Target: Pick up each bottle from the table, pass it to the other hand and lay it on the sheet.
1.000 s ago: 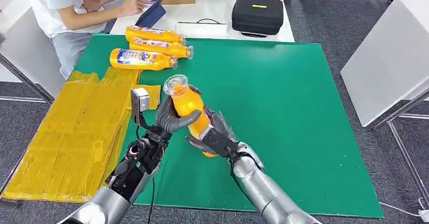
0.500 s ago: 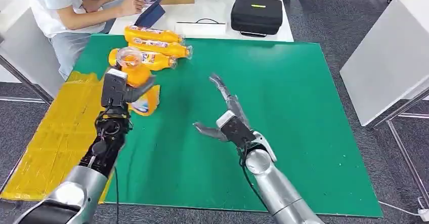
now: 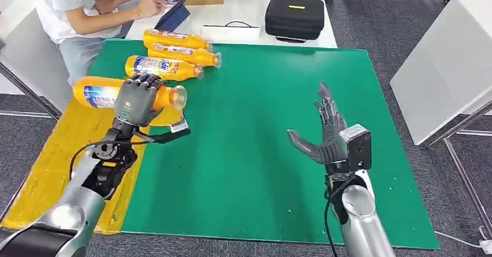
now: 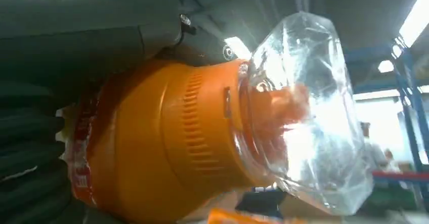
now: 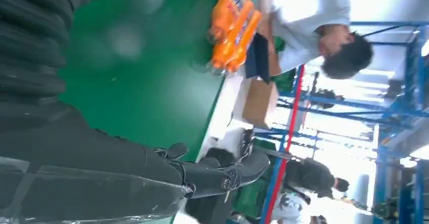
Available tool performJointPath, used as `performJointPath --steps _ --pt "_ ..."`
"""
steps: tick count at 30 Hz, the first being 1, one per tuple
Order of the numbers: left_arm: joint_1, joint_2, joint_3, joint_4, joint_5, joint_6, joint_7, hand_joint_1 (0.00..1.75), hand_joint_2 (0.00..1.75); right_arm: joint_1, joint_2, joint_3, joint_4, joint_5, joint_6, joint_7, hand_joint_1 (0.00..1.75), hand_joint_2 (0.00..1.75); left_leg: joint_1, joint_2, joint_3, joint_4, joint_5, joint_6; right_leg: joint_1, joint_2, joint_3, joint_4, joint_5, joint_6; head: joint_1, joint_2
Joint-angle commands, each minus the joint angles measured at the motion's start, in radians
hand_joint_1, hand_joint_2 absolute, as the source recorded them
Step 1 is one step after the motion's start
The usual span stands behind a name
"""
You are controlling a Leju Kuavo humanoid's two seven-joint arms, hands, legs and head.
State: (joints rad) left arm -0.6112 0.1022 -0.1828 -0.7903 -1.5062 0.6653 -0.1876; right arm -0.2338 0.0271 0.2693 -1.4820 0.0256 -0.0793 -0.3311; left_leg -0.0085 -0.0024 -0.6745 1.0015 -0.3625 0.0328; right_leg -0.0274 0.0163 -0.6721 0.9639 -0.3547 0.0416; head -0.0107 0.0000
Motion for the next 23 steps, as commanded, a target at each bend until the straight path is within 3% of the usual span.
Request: performJointPath --steps 1,9,11,12,13,21,23 --pt "-0.016 -0.032 -0.17 0.277 -0.065 0.033 0.075 1.75 1.75 -0.011 -0.017 -0.079 0.058 -0.001 0.035 0.016 0.0 1.75 0.0 -0.002 0.008 -0.001 -0.003 -0.002 0.001 -0.003 0.008 -0.001 -0.003 -0.002 0.0 0.0" --pt "0.012 -0.063 -0.118 0.35 -0.036 0.03 0.106 1.75 1.75 -0.011 -0.006 -0.061 0.09 0.021 0.043 0.017 0.0 1.75 0.001 0.0 0.011 0.001 -0.005 -0.003 0.002 -0.002 0.011 0.0 -0.005 -0.003 0.0 0.0" --pt "0.013 -0.065 -0.101 0.362 -0.034 0.032 0.119 1.75 1.75 -0.01 -0.004 -0.059 0.1 0.026 0.041 0.013 0.0 1.75 0.001 0.001 0.006 -0.001 -0.002 -0.002 0.001 0.0 0.006 -0.001 -0.002 -0.002 0.0 0.0" --pt "0.013 -0.064 -0.089 0.372 -0.029 0.032 0.128 0.54 1.75 -0.008 -0.001 -0.057 0.107 0.03 0.039 0.008 0.0 1.75 0.001 0.0 0.004 -0.001 -0.002 -0.002 0.001 -0.001 0.005 -0.001 -0.002 -0.002 0.0 0.0" --pt "0.012 -0.066 -0.073 0.373 -0.026 0.033 0.144 0.0 1.75 -0.007 0.003 -0.055 0.113 0.034 0.037 0.004 0.0 1.75 0.001 0.001 0.008 0.0 -0.004 -0.003 0.002 -0.001 0.008 0.0 -0.004 -0.003 0.0 0.0" --pt "0.007 -0.076 0.001 0.405 -0.009 0.033 0.191 0.0 1.75 -0.011 0.015 -0.042 0.134 0.053 0.03 -0.002 0.0 1.75 0.001 0.0 0.004 0.0 -0.002 -0.002 0.001 0.0 0.004 -0.001 -0.002 -0.002 0.0 0.0" --pt "0.017 -0.085 0.033 0.386 0.018 0.033 0.173 0.0 1.75 -0.014 0.012 -0.035 0.144 0.066 0.028 0.002 0.0 1.75 0.002 0.001 0.011 0.001 -0.006 -0.003 0.003 -0.001 0.011 0.001 -0.005 -0.004 0.0 0.0"
